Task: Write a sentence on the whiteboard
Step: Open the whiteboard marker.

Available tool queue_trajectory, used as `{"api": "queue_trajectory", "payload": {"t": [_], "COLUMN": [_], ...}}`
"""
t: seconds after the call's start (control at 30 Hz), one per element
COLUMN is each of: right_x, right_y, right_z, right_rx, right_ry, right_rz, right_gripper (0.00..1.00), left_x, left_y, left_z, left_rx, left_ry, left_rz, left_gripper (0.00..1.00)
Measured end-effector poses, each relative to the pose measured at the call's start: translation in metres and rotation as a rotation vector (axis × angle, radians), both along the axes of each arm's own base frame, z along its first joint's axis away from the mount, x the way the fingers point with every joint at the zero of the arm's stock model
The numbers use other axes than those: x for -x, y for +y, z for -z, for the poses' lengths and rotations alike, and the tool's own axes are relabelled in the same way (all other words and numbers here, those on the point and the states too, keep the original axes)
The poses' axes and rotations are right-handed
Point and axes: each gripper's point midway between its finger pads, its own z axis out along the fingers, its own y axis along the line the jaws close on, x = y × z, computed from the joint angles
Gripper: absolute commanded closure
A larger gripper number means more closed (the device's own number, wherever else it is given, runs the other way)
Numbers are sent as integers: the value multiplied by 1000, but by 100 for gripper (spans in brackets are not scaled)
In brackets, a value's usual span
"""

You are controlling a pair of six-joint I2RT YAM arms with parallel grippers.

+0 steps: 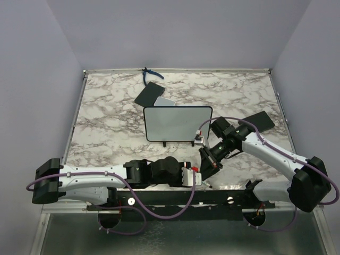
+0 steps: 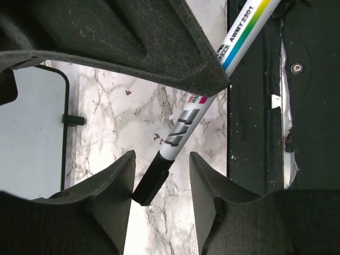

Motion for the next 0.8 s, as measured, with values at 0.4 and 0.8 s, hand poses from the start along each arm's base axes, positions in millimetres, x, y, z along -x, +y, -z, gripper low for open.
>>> {"api": "queue_trajectory", "payload": {"t": [0.4,0.8], "right_x": [2,-32], "right_y": [0,7], "right_z": [-3,-17], "right_rx": [-12,37], "right_ry": [14,-174], "right_rz": [-5,84], "right_gripper": [92,36], "left_x": [-1,11], "left_y": [3,15], "left_z": [2,6], "left_rx": [-9,-15], "left_ry": [1,56], "left_rz": [-23,-33], "left_gripper": [81,100]}}
